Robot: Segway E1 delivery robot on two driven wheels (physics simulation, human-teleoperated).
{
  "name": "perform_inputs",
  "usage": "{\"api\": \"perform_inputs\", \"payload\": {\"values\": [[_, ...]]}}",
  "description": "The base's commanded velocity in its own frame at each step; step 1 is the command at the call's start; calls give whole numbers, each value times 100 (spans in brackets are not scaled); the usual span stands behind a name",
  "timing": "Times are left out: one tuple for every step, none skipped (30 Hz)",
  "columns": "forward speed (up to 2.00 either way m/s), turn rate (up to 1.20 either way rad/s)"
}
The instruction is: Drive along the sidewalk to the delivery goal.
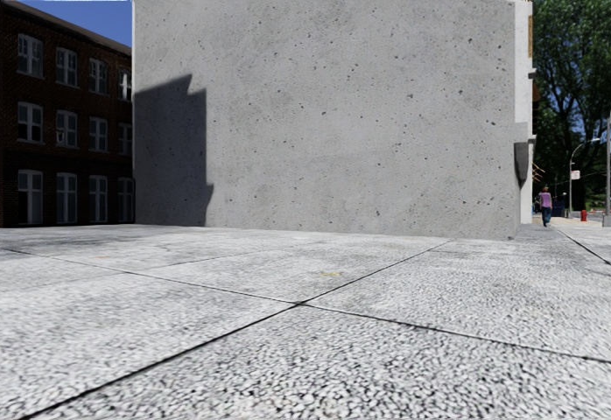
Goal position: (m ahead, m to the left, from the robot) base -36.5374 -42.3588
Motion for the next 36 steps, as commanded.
{"api": "perform_inputs", "payload": {"values": [[0, 36], [0, 38], [0, 38], [0, 46], [0, 51], [0, 52], [0, 52], [0, 52], [0, 52], [0, 52], [0, 52], [0, 52], [0, 52], [0, 52], [0, 52], [0, 52], [0, 52], [0, 52], [0, 52], [0, 52], [0, 52], [0, 52], [0, 52], [0, 52], [0, 52], [0, 52], [0, 52], [0, 52], [0, 52], [0, 52], [0, 52], [0, 52], [0, 52], [0, 52], [0, 52], [0, 52]]}}
